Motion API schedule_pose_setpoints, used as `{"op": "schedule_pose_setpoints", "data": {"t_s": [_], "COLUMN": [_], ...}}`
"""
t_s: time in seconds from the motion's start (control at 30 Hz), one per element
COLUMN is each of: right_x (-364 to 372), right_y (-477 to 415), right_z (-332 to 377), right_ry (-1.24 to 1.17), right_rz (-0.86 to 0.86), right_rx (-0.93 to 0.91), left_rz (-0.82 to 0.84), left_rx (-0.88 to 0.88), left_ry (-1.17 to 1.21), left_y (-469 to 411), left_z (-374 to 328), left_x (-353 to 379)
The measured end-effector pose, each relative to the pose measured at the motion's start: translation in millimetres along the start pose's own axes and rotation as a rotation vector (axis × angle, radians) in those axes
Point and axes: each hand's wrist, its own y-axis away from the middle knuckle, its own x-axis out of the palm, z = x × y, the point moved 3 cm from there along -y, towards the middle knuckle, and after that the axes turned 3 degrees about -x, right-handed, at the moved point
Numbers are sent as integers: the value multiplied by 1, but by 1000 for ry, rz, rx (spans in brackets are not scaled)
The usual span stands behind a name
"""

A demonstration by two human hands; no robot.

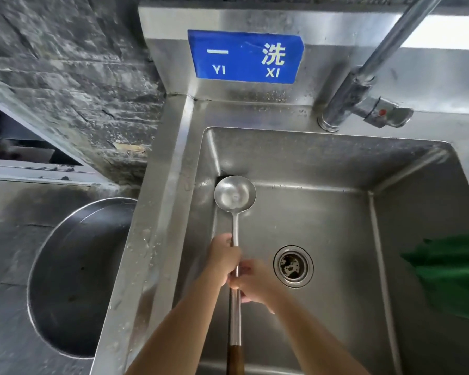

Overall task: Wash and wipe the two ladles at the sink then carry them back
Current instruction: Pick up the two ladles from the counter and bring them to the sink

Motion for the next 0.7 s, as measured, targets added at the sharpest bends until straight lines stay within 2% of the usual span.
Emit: {"op": "schedule_pose_setpoints", "data": {"t_s": [0.2,0.37,0.43,0.53,0.63,0.7], "right_x": [18,18,16,8,-11,-35], "right_y": [-22,-25,-20,-4,26,45], "right_z": [-19,-19,-16,-2,20,25], "right_ry": [96,131,120,206,385,426], "right_rz": [-33,-30,-20,-46,-113,-180], "right_rx": [-2,11,27,8,-56,-35], "left_rz": [-6,1,0,-13,12,34], "left_rx": [26,36,60,130,318,472], "left_ry": [43,-108,-207,-497,-744,-882], "left_y": [-14,-19,-12,-1,11,19], "left_z": [17,12,6,-1,-13,-30], "left_x": [7,7,5,1,-3,-6]}}
